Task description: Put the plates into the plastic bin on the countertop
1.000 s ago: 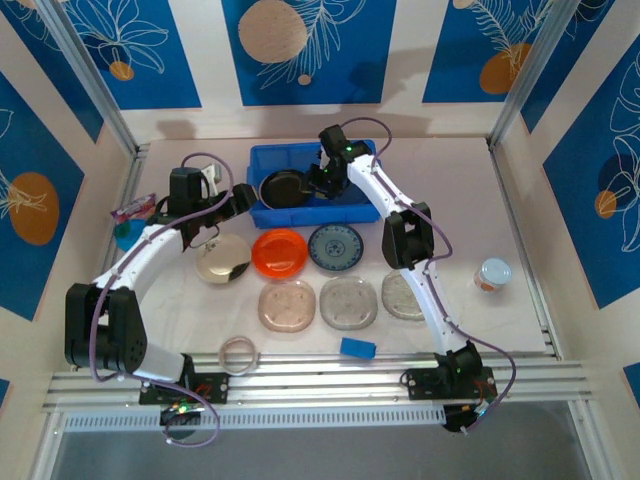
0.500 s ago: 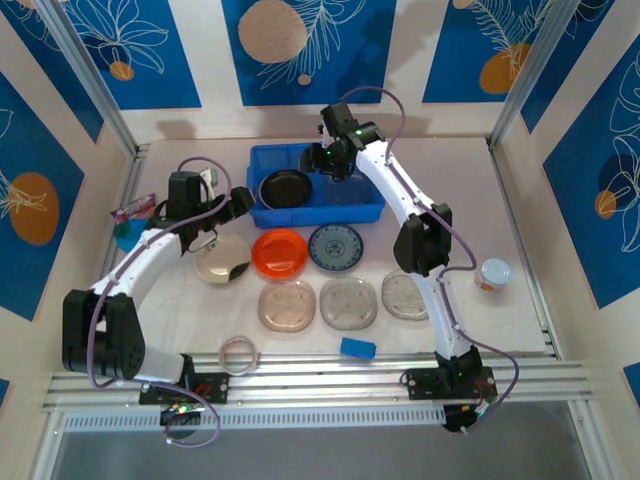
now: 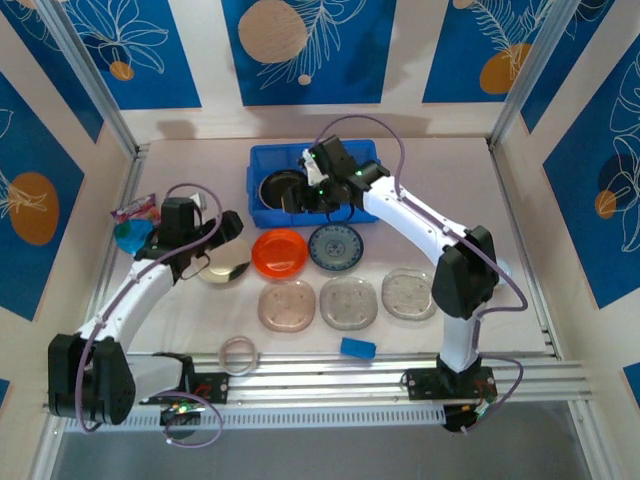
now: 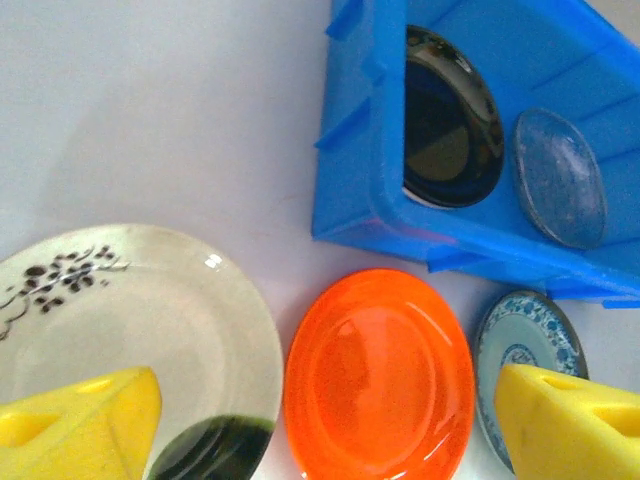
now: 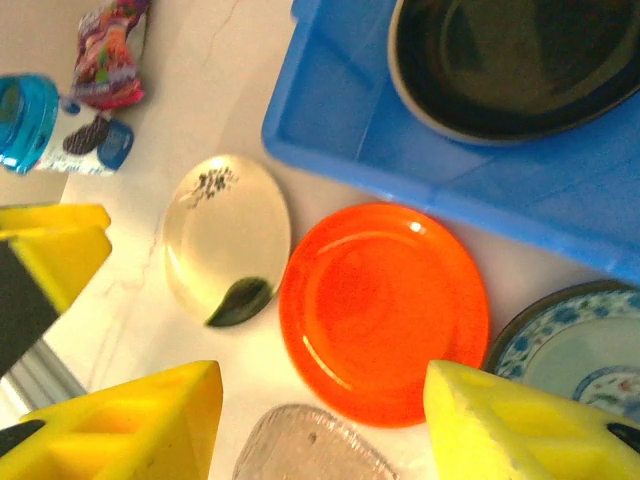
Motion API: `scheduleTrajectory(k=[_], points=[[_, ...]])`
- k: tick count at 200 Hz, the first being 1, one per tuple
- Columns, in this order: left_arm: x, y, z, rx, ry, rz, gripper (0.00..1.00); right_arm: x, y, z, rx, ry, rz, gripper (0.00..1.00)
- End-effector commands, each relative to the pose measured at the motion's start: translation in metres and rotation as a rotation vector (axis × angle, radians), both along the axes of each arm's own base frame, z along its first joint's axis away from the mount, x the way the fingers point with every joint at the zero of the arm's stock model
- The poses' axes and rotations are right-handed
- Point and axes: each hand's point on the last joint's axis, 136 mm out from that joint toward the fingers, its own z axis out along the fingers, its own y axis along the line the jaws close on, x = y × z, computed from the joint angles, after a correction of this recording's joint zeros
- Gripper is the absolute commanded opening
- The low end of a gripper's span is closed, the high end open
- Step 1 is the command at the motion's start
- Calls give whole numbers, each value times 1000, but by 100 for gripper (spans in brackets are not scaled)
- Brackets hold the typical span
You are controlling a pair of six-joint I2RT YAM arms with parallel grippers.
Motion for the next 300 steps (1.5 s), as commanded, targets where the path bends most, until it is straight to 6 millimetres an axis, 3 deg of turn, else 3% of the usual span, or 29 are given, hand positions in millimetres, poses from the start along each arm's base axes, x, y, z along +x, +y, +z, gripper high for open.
scheduleTrajectory(k=[1, 51, 88, 144, 212, 300], points=[[-17, 14, -8, 45, 37, 43, 86, -13, 11, 17, 80, -41, 36, 56], [-45, 31, -24, 82, 102, 94, 83, -49, 6, 10, 45, 9, 60, 53], [-63, 38, -48, 54, 170, 131, 68, -64, 4, -12, 11, 72, 71, 50], [-72, 50, -72, 15, 218, 196, 51, -63, 13, -23, 7, 116, 81, 49], [-75, 53, -99, -66, 266, 225, 49, -56, 18, -29, 1, 137, 84, 48], [-61, 57, -112, -111, 269, 248, 41, -47, 16, -37, 3, 166, 62, 48]])
